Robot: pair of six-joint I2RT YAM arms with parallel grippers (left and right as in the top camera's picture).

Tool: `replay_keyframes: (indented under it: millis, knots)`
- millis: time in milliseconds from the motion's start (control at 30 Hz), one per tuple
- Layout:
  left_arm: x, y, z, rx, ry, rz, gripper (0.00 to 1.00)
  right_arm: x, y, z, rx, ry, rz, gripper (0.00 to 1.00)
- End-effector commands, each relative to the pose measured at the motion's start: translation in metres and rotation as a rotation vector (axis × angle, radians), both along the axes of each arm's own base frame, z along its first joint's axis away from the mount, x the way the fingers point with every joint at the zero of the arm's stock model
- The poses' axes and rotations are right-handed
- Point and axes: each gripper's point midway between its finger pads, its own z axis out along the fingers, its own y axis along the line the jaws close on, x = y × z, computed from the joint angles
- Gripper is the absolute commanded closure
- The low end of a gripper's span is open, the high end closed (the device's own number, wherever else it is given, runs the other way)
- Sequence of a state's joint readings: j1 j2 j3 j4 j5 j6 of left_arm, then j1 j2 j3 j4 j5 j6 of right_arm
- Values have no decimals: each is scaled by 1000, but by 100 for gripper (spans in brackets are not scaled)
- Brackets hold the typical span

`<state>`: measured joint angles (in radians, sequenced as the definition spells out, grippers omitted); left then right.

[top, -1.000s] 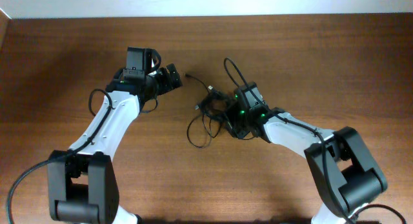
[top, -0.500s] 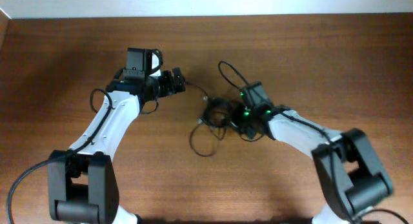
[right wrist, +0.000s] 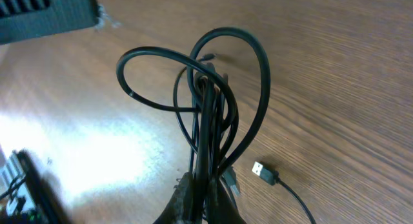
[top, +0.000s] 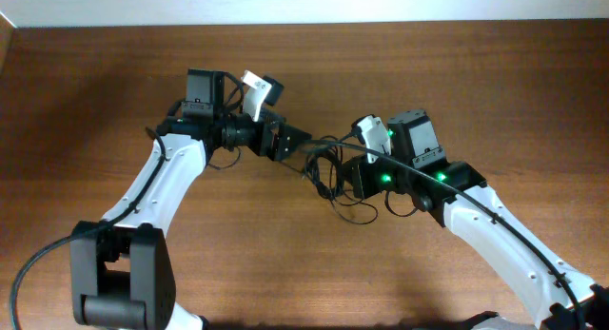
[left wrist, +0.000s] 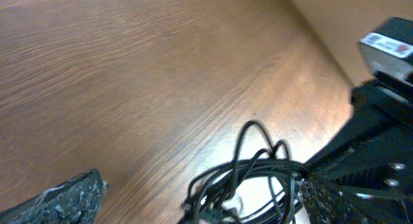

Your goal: Untangle cables

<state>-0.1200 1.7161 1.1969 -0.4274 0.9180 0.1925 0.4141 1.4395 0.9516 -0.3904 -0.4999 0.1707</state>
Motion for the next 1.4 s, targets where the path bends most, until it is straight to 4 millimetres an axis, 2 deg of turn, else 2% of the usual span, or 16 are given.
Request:
replay_keyframes:
  millis: [0, 200, 333, 467, 600, 733, 767, 800, 867, 1267, 1300, 1367]
  knots:
    - [-7, -6, 19, -47, -75, -83, 1, -8, 11, 11, 43, -38, 99, 96]
    - [-13, -10, 14, -30, -59, -96, 1, -10, 12, 12, 52, -34, 107, 96]
    - [-16, -15, -10, 150, -134, -137, 0, -10, 12, 12, 54, -33, 109, 96]
    - [-17, -19, -11, 166, -174, -169, 16, -11, 13, 12, 56, -32, 110, 96]
    - [-19, -21, -11, 165, -175, -176, 22, -15, 16, 15, 81, -23, 133, 96]
    - [-25, -35, -11, 166, -187, -212, 30, -17, 18, 16, 95, -17, 144, 96]
    - [-25, -38, -12, 177, -193, -214, 33, -18, 19, 17, 101, -15, 150, 96]
    - [-24, -38, -15, 202, -201, -208, 44, -19, 20, 18, 106, -13, 155, 96]
    - [-20, -37, -19, 247, -211, -193, 54, -21, 21, 19, 118, -8, 165, 96]
    - [-14, -38, -22, 267, -238, -182, 56, -32, 30, 28, 190, 20, 228, 96]
    - [-13, -38, -23, 268, -233, -183, 59, -32, 30, 28, 190, 20, 228, 96]
    - [-13, -38, -28, 270, -221, -185, 75, -32, 30, 28, 190, 20, 228, 96]
